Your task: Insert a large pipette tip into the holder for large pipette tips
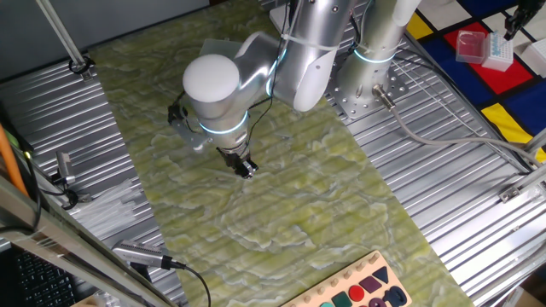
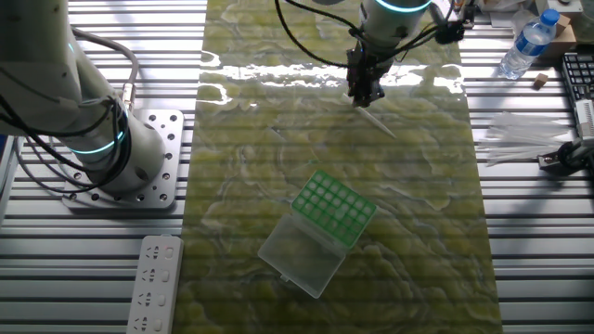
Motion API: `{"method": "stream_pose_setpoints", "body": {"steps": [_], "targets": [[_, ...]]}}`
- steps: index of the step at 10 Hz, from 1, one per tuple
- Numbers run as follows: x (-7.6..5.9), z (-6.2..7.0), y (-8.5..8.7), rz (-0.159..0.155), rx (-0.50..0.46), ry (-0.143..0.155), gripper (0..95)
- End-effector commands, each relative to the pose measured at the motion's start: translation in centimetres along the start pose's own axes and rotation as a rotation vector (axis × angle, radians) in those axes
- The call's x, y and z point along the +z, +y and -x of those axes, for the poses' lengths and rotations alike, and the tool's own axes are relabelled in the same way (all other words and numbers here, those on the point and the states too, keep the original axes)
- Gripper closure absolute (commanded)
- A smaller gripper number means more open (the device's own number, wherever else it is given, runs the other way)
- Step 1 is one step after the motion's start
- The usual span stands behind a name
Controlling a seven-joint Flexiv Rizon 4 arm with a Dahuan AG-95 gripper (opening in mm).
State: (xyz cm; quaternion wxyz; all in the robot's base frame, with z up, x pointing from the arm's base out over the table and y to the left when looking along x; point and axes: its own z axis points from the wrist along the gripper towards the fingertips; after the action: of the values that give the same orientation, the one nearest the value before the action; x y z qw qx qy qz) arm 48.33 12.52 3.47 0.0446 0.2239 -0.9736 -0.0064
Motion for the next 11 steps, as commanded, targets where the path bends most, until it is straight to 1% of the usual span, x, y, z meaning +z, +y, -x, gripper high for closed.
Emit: {"method": "stream_pose_setpoints", "body": {"steps": [1,2,3,4,6,8,9,11], "targets": [[-0.34,-0.09,0.07,-0.013,-0.465,0.013,76.0],[-0.35,-0.09,0.07,-0.018,-0.554,0.017,76.0],[-0.35,-0.15,0.08,-0.031,-0.696,0.019,76.0],[-0.35,-0.19,0.08,-0.035,-0.78,0.017,76.0],[-0.38,-0.23,0.08,-0.04,-0.911,0.019,76.0],[-0.37,-0.27,0.09,-0.056,-1.019,0.028,76.0],[-0.33,-0.4,0.11,-0.06,-1.09,0.034,76.0],[-0.24,-0.72,0.16,-0.064,-1.143,0.037,76.0]]}}
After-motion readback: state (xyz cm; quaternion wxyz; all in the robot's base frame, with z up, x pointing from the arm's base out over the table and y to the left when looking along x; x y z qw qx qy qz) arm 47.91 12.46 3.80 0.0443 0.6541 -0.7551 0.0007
